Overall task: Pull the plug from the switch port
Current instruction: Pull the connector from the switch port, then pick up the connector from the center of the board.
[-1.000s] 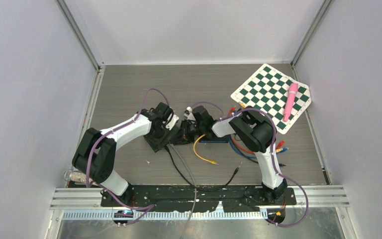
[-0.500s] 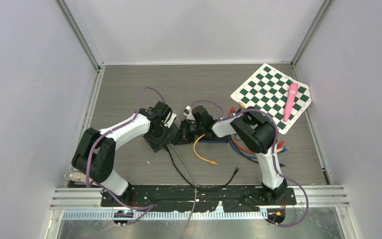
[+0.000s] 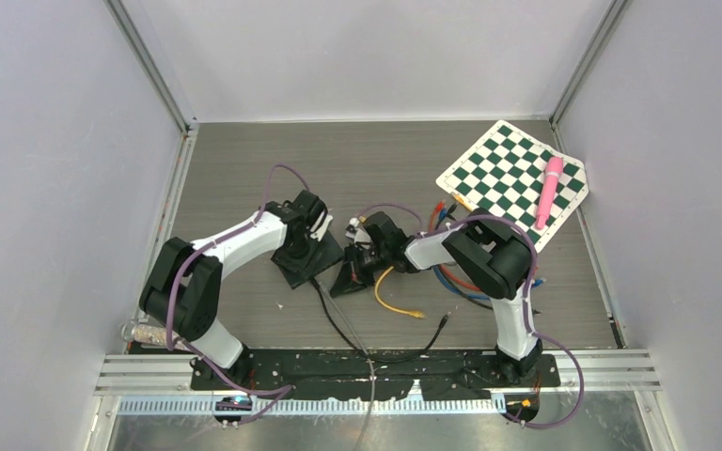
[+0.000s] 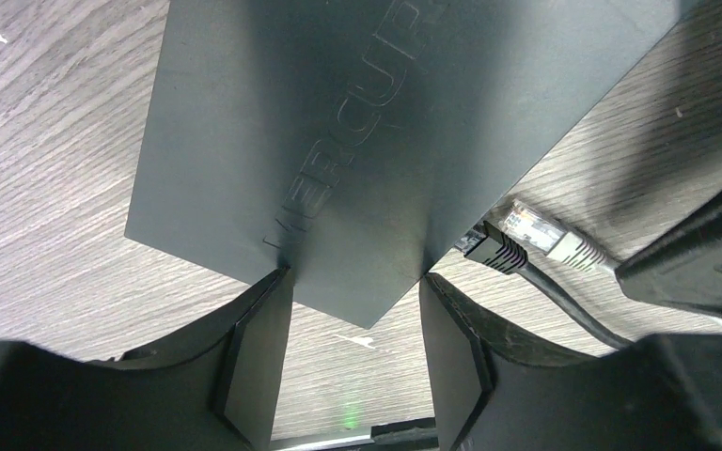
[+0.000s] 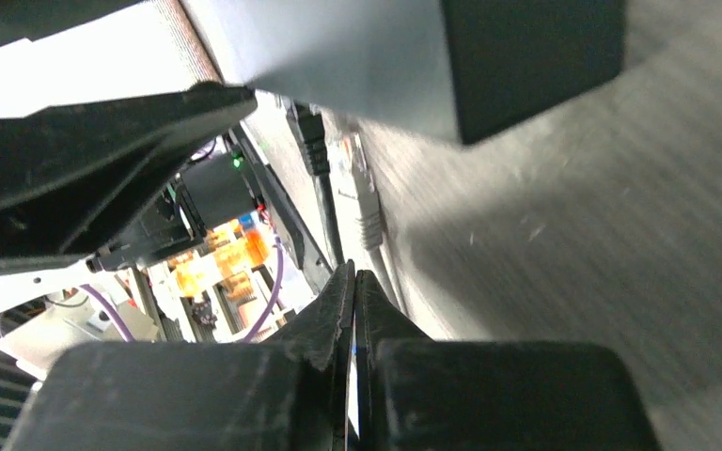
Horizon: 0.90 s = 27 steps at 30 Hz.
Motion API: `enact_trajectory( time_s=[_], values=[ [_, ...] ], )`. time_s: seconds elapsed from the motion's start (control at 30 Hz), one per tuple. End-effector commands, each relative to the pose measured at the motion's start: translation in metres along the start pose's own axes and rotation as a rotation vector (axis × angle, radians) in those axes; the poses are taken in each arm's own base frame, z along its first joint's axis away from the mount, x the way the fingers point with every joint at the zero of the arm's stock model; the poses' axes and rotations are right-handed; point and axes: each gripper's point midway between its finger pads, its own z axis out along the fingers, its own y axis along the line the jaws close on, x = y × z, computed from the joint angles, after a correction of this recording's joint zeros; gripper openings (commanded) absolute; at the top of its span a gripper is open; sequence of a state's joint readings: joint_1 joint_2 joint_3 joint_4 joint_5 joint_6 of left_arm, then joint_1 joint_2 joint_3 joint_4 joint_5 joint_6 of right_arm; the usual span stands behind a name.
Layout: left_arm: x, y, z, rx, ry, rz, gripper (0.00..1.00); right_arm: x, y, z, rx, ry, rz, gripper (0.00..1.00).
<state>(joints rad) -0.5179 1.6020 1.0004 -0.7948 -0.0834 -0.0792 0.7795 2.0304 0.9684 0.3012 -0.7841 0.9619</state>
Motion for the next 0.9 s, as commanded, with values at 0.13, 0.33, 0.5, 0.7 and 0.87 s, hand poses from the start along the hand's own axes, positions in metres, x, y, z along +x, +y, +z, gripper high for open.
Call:
enact_trajectory(
  time_s=[0.13, 0.33, 0.5, 0.7, 0.87],
  values=[
    [-0.030, 0.014, -0.011, -0.039, -0.182, -0.115, 0.64, -0.010, 0.046, -0.036, -0.010, -0.083, -0.182, 0.05],
    [-0.052, 0.035, -0.053, -0.060, -0.369, -0.301, 0.76, -0.027, 0.032, -0.054, 0.233, -0.141, -0.311, 0.36],
    [-0.052, 0.060, -0.082, -0.043, -0.525, -0.530, 0.83, -0.009, 0.010, -0.050, 0.383, -0.080, -0.399, 0.49],
    [-0.029, 0.080, -0.084, -0.078, -0.554, -0.723, 0.91, 0.005, 0.010, -0.035, 0.505, -0.033, -0.536, 0.58],
    [-0.014, 0.094, -0.081, -0.087, -0.573, -0.824, 0.96, 0.010, 0.016, -0.028, 0.566, -0.022, -0.614, 0.58]
  ],
)
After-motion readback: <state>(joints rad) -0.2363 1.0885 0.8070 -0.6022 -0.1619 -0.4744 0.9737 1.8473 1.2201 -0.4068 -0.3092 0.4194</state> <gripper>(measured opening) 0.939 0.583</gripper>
